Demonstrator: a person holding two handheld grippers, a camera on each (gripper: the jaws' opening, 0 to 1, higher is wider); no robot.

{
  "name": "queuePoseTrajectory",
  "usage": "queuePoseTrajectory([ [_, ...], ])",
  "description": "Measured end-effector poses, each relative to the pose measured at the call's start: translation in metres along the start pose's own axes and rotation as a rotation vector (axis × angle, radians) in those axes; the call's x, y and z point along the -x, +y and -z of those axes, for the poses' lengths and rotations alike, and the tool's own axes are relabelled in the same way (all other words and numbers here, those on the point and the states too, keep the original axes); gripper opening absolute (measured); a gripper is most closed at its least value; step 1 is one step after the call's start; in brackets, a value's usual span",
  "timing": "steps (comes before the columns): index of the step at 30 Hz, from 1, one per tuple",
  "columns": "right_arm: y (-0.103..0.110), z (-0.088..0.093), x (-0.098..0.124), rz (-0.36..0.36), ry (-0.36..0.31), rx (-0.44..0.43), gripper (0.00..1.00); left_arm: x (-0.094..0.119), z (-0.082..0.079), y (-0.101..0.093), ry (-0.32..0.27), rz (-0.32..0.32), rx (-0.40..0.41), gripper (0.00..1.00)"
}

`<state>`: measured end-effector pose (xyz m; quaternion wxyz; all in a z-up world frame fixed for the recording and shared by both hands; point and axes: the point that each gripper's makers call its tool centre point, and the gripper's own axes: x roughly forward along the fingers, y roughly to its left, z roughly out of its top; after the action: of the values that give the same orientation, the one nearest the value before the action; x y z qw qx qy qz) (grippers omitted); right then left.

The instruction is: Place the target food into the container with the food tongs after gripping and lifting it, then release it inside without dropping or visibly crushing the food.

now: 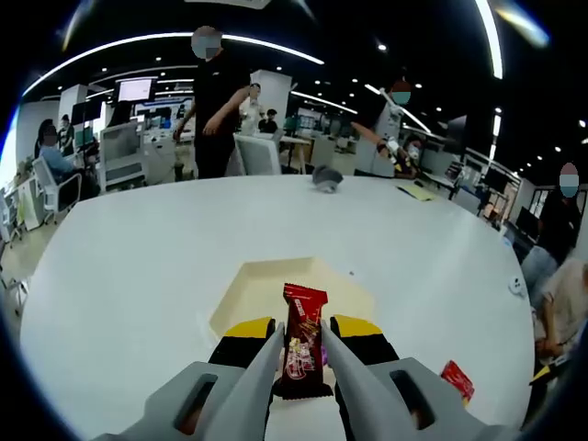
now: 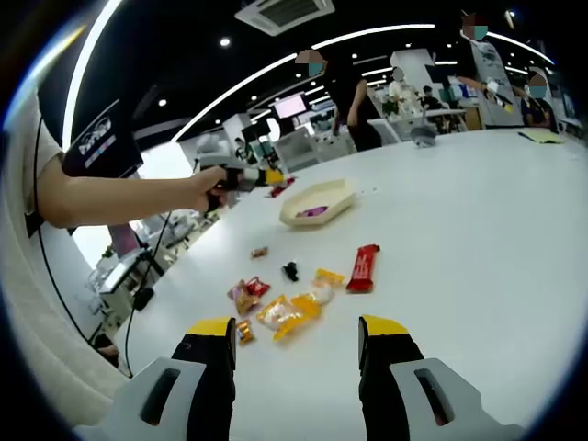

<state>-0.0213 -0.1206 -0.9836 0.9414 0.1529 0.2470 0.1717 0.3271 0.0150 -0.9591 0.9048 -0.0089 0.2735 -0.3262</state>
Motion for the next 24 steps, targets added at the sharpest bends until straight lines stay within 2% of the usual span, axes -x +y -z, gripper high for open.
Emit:
queuePoseTrajectory([
  [24, -0.004, 0.007, -0.009, 0.017, 0.046, -0.008, 0.55, -0.031, 0.017, 0.022, 0.056, -0.006, -0.001, 0.22],
])
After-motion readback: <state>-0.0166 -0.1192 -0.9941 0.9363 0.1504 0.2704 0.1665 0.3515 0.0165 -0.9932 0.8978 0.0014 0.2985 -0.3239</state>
